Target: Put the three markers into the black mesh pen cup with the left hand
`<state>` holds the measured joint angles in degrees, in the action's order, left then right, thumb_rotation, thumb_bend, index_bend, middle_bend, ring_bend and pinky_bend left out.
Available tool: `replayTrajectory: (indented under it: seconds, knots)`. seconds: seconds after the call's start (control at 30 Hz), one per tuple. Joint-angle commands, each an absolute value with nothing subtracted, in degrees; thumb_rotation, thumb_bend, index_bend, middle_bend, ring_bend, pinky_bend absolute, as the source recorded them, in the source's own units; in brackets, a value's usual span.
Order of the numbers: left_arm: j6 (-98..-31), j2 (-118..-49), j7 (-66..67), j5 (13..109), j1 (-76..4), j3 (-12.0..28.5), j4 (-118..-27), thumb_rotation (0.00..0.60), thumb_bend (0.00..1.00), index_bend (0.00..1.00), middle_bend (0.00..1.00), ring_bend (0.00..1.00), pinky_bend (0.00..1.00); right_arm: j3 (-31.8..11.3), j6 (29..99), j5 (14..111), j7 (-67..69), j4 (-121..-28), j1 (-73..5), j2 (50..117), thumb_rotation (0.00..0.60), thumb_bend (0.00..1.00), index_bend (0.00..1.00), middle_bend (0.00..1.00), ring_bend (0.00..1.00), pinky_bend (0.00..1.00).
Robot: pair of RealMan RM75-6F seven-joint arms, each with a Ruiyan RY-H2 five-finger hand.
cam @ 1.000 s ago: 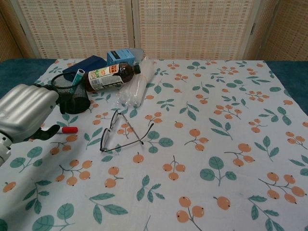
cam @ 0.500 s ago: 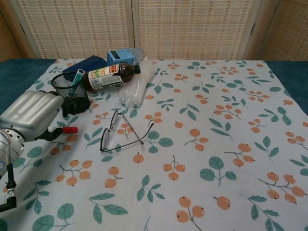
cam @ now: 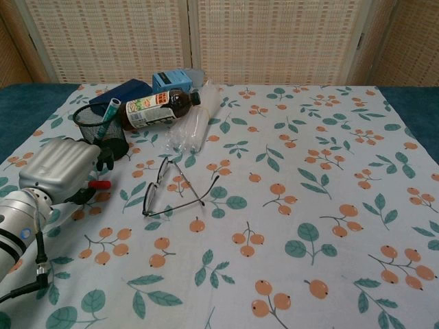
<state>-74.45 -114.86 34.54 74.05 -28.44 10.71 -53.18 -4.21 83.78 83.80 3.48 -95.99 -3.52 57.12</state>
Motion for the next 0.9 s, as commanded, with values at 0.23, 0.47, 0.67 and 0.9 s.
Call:
replayTrajectory:
  seconds: [0.23,0.47,0.67,0.9]
  knots:
    - [-74.1,-115.3,34.2,73.6,-28.4,10.9,-51.7,0.600,0.30,0.40,0.38,0.26,0.28,-4.2,83.6,83.9,3.4,-96.0,-3.6,57.2,0.600,0.00,0.16,0.06,0.30,0.30]
    - [-74.9,-115.5,35.0,73.7,-28.3,11.1,-50.6,0.600,0.30,0.42,0.44,0.25,0.28,-4.2,83.3,83.6,3.3,-95.9,-3.7,57.3,0.600,0.00,0.16,0.06,0.30,0.30]
    - [-74.7,-115.6,35.4,73.2,-28.0,11.1,-50.1,0.600,0.30,0.42,0.44,0.26,0.28,-4.2,83.3,83.7,3.2,-95.9,-3.7,57.3,0.600,0.00,0.16,0.06,0.30,0.30]
    - [-74.8,-116.1,35.2,73.2,-27.8,11.0,-49.1,0.600,0.30,0.43,0.45,0.26,0.28,-4.2,83.4,83.7,3.1,-96.0,-3.7,57.3,0.600,0.00,0.16,0.06,0.30,0.30]
